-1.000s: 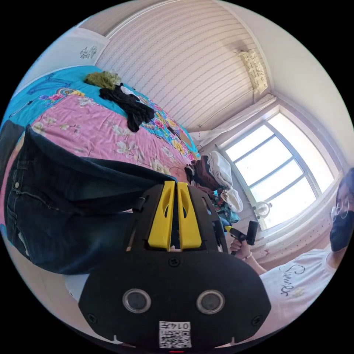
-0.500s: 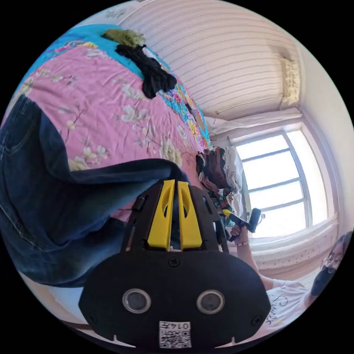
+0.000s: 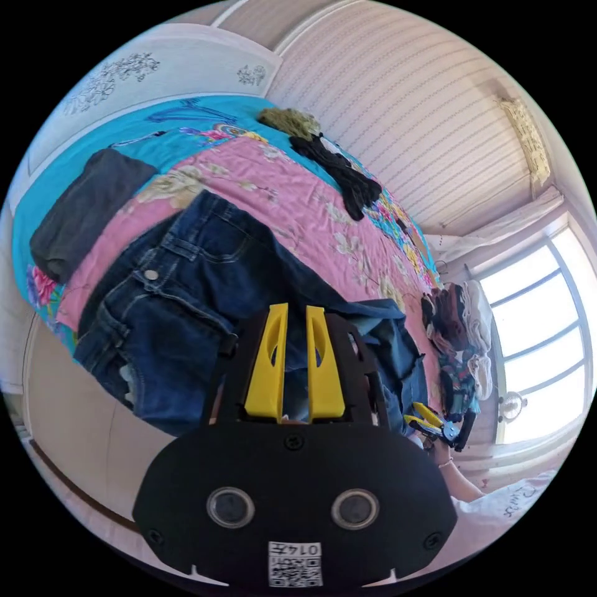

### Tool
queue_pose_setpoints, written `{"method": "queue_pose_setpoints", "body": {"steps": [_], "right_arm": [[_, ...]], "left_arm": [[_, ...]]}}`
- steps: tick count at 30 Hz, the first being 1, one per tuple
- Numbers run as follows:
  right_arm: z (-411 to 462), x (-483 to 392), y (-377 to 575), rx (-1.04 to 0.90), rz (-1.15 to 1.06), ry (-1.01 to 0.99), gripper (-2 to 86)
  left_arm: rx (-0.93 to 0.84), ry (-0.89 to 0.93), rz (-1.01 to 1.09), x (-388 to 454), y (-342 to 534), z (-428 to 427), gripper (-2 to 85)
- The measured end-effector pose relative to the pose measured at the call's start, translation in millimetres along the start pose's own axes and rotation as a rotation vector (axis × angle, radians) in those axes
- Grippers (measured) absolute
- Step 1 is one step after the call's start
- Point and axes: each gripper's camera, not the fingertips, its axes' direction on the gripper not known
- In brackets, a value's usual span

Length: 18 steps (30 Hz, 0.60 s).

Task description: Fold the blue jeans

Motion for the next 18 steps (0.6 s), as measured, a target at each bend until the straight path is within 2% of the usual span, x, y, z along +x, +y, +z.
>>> {"method": "queue_pose_setpoints", "body": {"steps": [5,9,11,13,17,18], "right_arm": [[10,-5,-4,0.029,-0.013,0.054,15.6],[15,-13,-22,-0.046,-0.004,0.074,14.3],[15,-18,-33,-0.098,0.000,0.096,12.0],[3,-26,-45,-0.107,0.003,0.153,5.2],[-17,-16,-55,-0.056,0.077,0.104,2.9],[-26,-8,-58,-0.037,0.110,0.094,2.5]], "left_arm": [[0.046,-0.124,-0.067,-45,-27,-20,7.7],[0.028,-0.196,-0.047,-57,-71,1,10.3],[0.007,-0.234,-0.020,-58,-89,14,10.7],[-0.014,-0.280,0.027,-56,-110,34,11.4],[-0.035,-0.267,0.052,-57,-133,66,13.5],[-0.110,-0.253,0.024,-60,-139,80,13.7]]}}
